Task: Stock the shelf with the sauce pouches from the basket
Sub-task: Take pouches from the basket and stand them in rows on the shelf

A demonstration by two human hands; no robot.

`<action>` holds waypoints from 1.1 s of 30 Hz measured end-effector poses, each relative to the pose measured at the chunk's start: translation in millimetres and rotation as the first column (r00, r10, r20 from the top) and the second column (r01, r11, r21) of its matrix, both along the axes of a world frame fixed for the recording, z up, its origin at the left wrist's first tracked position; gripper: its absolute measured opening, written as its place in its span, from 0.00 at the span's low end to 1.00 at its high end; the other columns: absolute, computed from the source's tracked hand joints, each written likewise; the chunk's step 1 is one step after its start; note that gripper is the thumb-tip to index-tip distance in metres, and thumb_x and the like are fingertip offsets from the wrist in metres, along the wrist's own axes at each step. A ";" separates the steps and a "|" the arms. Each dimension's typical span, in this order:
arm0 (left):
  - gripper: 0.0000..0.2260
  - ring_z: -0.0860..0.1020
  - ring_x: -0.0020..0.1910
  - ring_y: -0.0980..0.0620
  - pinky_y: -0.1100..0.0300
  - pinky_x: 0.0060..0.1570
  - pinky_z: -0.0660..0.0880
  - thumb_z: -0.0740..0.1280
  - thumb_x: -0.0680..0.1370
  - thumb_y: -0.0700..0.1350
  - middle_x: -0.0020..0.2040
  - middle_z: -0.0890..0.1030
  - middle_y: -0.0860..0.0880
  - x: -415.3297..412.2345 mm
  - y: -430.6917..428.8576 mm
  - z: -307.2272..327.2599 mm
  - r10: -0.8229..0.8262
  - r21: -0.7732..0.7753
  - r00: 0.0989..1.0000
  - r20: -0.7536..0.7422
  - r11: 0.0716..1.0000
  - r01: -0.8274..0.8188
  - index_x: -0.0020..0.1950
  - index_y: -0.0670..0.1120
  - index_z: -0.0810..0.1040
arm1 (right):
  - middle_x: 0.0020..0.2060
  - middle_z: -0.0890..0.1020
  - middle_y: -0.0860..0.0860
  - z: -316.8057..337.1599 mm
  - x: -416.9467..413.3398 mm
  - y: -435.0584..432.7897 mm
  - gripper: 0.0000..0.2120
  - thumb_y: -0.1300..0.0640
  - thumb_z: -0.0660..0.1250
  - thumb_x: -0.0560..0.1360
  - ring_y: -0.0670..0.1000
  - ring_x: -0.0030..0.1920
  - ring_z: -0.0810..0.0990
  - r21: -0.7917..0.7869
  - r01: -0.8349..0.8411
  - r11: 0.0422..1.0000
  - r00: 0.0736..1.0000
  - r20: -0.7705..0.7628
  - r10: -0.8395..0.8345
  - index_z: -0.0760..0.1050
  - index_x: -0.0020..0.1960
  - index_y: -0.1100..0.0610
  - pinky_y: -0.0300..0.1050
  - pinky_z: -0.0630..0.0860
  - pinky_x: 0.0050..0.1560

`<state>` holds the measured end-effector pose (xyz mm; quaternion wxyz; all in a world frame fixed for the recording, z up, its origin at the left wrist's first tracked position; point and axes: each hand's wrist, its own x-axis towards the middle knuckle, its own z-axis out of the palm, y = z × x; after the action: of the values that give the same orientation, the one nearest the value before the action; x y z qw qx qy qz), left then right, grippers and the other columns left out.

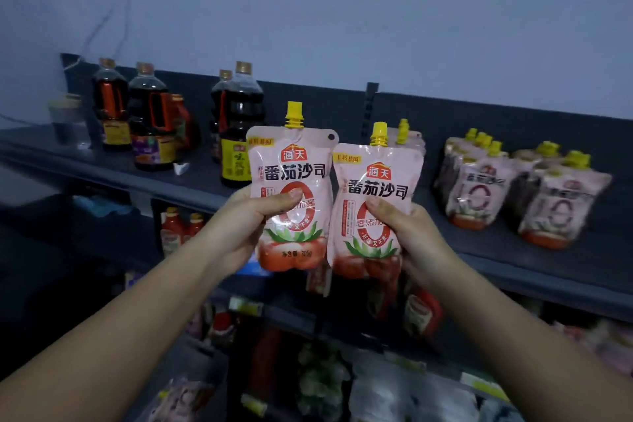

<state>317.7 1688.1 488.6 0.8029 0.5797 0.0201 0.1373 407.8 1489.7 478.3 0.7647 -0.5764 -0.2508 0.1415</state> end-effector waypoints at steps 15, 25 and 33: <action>0.10 0.85 0.41 0.45 0.56 0.33 0.81 0.70 0.67 0.37 0.45 0.86 0.42 81.8 -335.2 -9.8 -0.509 -0.042 0.861 -0.011 0.860 0.508 0.47 0.41 0.83 | 0.43 0.86 0.56 13.0 -34.6 -367.0 0.15 0.51 0.75 0.59 0.54 0.43 0.86 -0.125 0.447 0.886 0.894 0.038 -0.446 0.85 0.44 0.56 0.42 0.81 0.38; 0.09 0.85 0.45 0.49 0.60 0.36 0.80 0.69 0.71 0.35 0.46 0.86 0.46 136.5 -460.3 -10.3 -0.566 0.076 0.824 -0.012 0.821 0.565 0.48 0.45 0.82 | 0.43 0.87 0.55 10.4 -1.4 -477.3 0.12 0.55 0.73 0.64 0.54 0.43 0.86 -0.048 0.599 0.799 0.797 -0.057 -0.601 0.82 0.47 0.56 0.43 0.81 0.35; 0.09 0.85 0.45 0.50 0.60 0.37 0.80 0.71 0.71 0.37 0.46 0.86 0.48 247.7 -498.5 -10.4 -0.517 0.121 0.856 -0.023 0.848 0.515 0.47 0.49 0.82 | 0.45 0.86 0.57 6.8 99.8 -513.8 0.17 0.54 0.73 0.63 0.56 0.45 0.86 -0.104 0.594 0.798 0.796 -0.065 -0.601 0.81 0.51 0.58 0.46 0.82 0.38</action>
<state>565.3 1189.6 478.2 0.7731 0.6115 -0.1488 -0.0793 507.5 975.8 485.1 0.7582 -0.6481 -0.0138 -0.0702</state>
